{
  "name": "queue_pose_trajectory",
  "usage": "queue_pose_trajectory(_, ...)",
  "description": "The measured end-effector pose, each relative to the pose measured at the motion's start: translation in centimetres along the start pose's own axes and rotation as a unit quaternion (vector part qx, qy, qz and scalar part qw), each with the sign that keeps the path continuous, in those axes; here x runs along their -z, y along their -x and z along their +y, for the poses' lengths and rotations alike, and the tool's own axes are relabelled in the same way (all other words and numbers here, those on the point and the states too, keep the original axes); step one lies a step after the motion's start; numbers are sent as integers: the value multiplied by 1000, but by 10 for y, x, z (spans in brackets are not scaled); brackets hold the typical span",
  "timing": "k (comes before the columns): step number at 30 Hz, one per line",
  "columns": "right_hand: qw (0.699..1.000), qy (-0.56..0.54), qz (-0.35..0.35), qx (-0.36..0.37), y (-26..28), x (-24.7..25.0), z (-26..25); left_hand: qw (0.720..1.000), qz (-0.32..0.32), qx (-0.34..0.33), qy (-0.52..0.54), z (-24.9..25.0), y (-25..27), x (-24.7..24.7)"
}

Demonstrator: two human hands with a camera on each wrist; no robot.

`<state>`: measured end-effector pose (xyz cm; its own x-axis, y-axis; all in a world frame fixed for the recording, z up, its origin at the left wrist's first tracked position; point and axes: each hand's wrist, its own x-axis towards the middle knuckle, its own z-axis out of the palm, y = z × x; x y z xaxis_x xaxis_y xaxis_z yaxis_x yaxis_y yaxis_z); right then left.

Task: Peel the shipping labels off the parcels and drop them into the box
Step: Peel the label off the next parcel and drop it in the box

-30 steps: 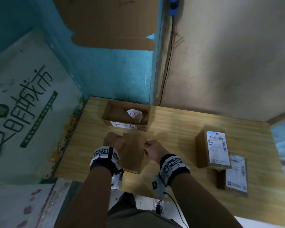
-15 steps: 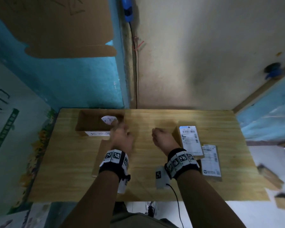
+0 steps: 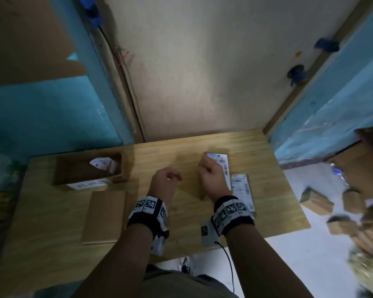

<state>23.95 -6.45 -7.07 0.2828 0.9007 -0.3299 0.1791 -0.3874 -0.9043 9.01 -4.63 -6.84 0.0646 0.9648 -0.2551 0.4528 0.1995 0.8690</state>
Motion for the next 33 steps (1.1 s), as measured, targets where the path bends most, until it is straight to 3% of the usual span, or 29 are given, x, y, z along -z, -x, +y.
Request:
queue_pose_trajectory(8, 996, 16, 82, 30, 9, 16, 8, 999, -33, 12, -23, 1, 1, -14)
queue_pose_trajectory(14, 975, 165, 145, 25, 1, 21, 14, 996, -67, 45, -30, 0, 2, -8)
queue_pose_trajectory(21, 951, 282, 118, -55, 2, 12, 2, 993, -100, 38, -42, 0, 1, -8)
queue_pose_trajectory(25, 943, 275, 145, -119, -1, 5, -4, 994, -86, 45, -43, -4, 1, 2)
queue_pose_trajectory(28, 939, 295, 144, -105, -3, 0, -7, 995, -75, 55, -29, -8, 1, 9)
queue_pose_trajectory(33, 942, 326, 67, -37, 3, -14, -17, 994, -84, 61, 16, -11, -5, 20)
